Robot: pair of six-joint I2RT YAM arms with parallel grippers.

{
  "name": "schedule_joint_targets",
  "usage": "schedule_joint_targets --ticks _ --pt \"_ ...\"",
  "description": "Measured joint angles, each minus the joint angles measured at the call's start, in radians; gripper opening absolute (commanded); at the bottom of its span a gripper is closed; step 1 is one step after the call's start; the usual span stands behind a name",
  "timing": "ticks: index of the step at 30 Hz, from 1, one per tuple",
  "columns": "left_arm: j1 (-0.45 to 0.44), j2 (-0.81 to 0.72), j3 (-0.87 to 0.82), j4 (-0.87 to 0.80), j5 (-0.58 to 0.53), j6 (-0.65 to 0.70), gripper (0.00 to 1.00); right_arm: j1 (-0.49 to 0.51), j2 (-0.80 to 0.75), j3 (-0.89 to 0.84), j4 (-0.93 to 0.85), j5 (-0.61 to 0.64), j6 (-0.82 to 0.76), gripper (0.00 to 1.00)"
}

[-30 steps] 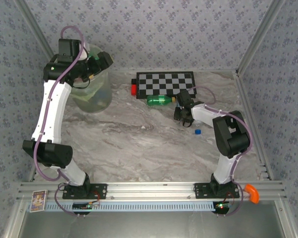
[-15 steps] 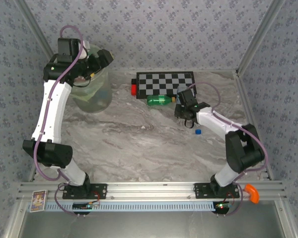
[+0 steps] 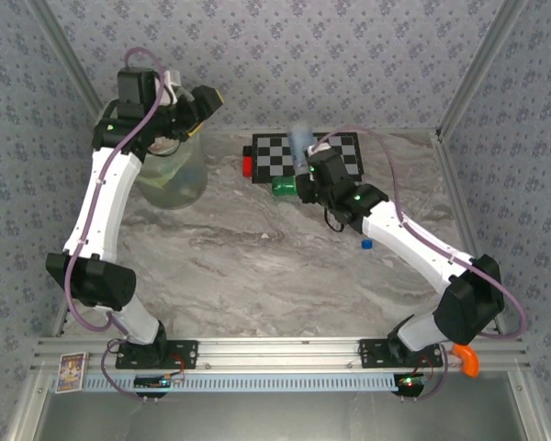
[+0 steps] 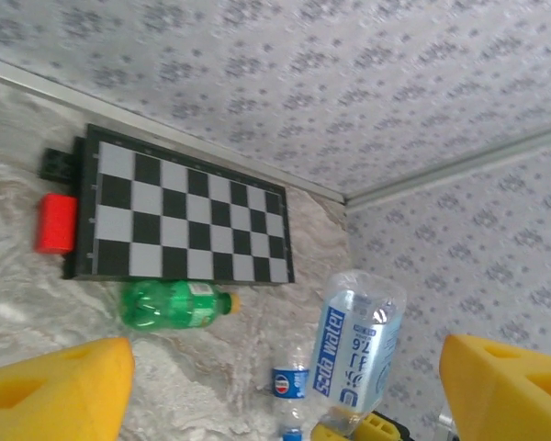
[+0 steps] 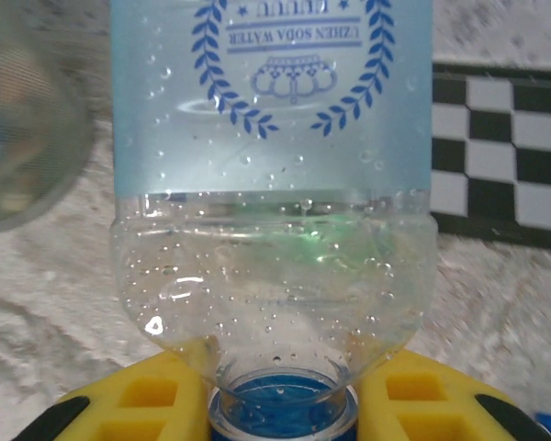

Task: Put the plastic bottles in the bin

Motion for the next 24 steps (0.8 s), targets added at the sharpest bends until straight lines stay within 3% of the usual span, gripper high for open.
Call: schedule_joint_targets --ticks 15,24 --pt "-0.142 0.016 -0.083 0.177 0.125 -0.012 0.85 0.082 0.006 0.156 -0.008 -0.161 -0.080 0.30" --pt "-0.174 0.054 -0.089 0.220 0.159 -0.012 0.73 0.098 0.008 0.176 -0.022 -0.202 -0.085 0.30"
